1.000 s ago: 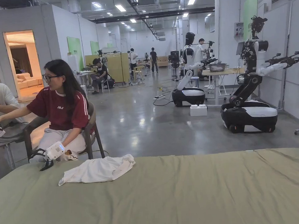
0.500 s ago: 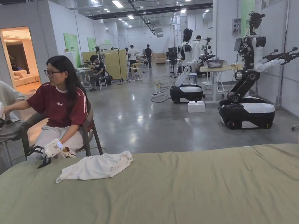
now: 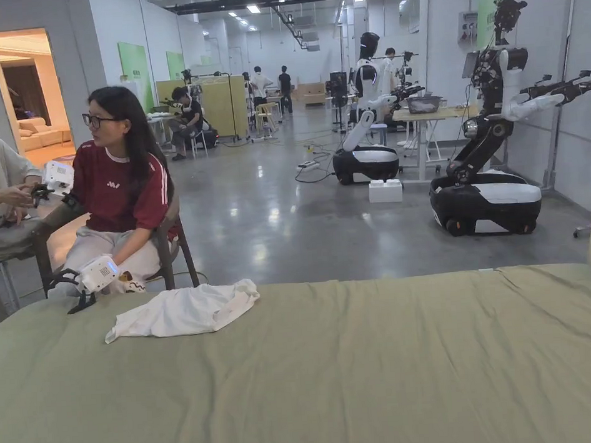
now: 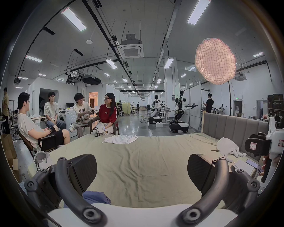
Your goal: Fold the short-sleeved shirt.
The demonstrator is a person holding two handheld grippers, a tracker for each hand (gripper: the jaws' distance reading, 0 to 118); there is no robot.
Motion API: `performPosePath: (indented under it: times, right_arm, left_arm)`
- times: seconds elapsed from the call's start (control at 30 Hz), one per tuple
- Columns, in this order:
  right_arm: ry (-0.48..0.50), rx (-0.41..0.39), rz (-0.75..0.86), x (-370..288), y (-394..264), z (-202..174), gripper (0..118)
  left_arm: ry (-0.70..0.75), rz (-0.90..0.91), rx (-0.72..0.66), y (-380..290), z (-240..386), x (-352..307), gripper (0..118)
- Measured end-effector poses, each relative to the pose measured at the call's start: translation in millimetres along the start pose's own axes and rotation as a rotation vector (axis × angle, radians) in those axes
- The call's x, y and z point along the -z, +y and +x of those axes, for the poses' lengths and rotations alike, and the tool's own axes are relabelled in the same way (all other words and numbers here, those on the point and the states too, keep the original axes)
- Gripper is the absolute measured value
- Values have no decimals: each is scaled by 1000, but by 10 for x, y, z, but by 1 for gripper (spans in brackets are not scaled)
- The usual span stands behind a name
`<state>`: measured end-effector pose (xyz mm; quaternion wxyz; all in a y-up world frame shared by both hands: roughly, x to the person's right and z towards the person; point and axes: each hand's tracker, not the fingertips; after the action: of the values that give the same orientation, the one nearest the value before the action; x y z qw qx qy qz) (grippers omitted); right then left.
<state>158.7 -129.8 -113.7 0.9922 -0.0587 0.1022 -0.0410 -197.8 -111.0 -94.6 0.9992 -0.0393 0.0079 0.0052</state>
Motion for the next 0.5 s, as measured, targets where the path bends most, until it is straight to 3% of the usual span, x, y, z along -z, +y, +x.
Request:
performPosePath:
  times: [0.17,0.5]
  right_arm:
    - [-9,-39,-23,141,-122,-17,118]
    - [6,-30,-133,466,-419,59,118]
  left_arm:
    - [-5,-38,0,-112,18,158,117]
    - [-28,-117,11,-430,99,489,117]
